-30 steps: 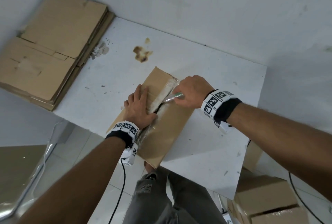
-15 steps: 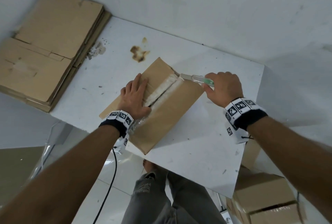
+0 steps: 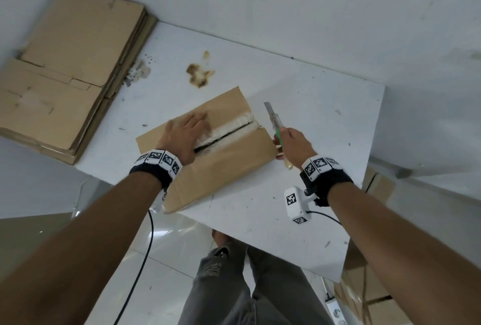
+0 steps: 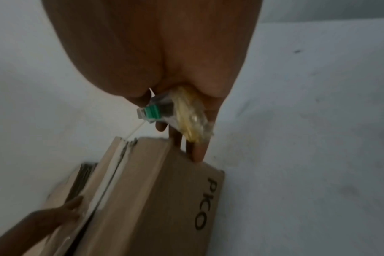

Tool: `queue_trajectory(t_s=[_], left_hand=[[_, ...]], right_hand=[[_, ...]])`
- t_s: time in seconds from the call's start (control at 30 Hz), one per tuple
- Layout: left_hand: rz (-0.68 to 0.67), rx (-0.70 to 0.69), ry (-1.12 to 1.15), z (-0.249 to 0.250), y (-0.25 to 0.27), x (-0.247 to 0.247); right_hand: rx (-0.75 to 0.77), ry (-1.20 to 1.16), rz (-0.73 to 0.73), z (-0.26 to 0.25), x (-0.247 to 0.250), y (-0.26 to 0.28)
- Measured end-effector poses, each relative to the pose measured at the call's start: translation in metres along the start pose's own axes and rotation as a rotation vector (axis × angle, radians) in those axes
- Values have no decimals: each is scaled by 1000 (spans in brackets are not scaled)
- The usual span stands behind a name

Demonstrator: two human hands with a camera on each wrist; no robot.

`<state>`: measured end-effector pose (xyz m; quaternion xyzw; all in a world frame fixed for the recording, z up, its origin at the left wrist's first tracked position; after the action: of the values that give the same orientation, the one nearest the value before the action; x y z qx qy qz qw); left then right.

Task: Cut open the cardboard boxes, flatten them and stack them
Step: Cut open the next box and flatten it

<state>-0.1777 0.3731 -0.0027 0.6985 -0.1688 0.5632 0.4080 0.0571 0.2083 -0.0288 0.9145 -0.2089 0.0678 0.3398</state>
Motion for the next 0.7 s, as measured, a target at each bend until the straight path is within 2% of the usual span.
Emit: queue_trajectory(t_s=[0.13, 0.23, 0.4, 0.5, 0.7], left_hand=[[95, 257, 121, 8, 2, 15], [132, 381, 241, 27, 1, 7], [250, 389, 477, 28, 16, -25], [291, 361, 458, 26, 23, -35], [241, 389, 346, 30, 18, -41]], right_hand=[[-115, -232, -225, 26, -27, 17], [-149, -314, -315, 35, -51, 31], [-179, -474, -298, 46, -59, 31], [-151, -467, -289, 47, -53, 29], [-99, -259, -289, 41, -43, 23]])
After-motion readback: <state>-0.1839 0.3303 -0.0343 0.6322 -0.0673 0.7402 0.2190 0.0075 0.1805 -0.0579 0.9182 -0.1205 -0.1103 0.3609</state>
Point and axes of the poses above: each hand's wrist, its own y-axis away from the middle knuckle, its own x-axis out of the back of the hand, z = x × y, the point moved 7 cm from there along -y, towards the middle knuckle, and after that the axes turned 5 degrees about -y, right-handed, at the moved point
